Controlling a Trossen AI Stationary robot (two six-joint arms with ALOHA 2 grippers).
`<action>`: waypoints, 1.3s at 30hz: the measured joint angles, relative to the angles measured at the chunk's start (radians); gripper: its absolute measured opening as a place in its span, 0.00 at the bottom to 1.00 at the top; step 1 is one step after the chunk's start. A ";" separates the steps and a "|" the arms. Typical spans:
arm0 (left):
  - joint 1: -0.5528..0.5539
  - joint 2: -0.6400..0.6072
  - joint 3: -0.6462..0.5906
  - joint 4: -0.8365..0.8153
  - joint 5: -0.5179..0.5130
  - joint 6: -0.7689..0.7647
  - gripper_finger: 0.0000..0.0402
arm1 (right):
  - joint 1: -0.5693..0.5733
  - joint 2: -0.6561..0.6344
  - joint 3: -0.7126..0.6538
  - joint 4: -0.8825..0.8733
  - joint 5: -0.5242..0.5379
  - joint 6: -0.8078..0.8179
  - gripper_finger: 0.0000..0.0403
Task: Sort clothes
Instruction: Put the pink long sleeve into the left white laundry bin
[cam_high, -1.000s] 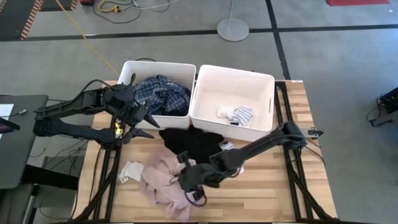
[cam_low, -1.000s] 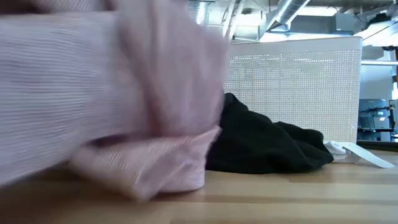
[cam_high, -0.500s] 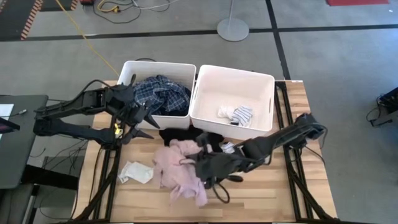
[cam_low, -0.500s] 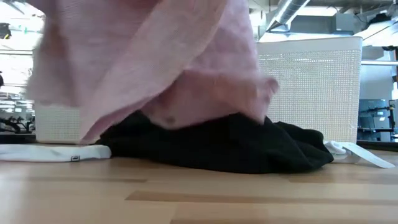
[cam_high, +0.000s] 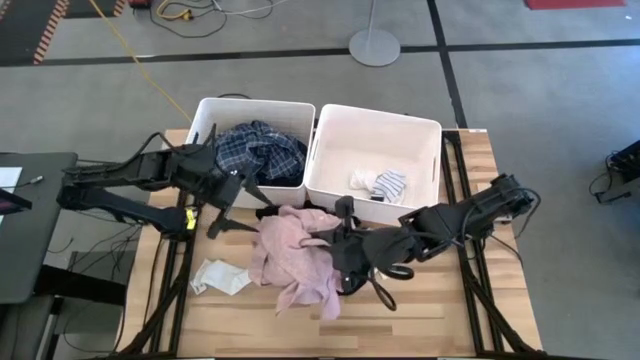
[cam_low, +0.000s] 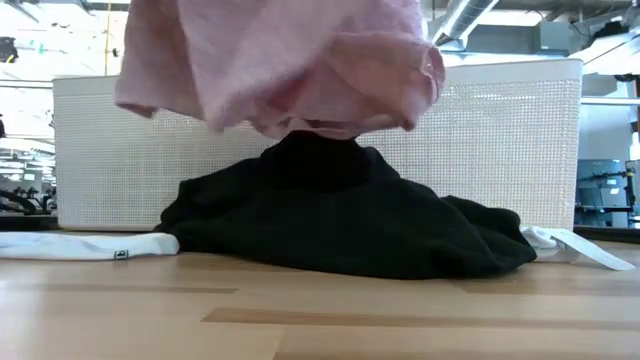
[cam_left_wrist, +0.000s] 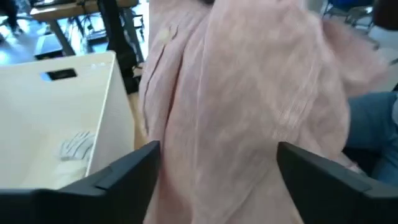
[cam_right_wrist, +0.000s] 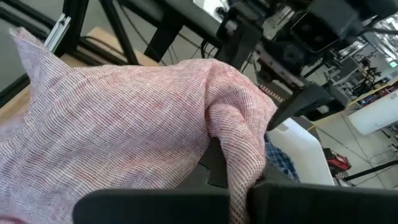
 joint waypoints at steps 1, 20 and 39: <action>-0.006 0.010 0.000 0.016 0.002 -0.004 0.82 | 0.000 0.000 0.000 -0.010 0.000 0.004 0.01; -0.120 0.346 0.000 0.382 -0.007 0.030 0.93 | 0.015 0.000 0.000 -0.076 0.120 0.001 0.01; -0.134 0.335 -0.002 0.532 -0.135 0.242 0.04 | 0.044 -0.014 0.002 -0.218 0.187 0.122 0.08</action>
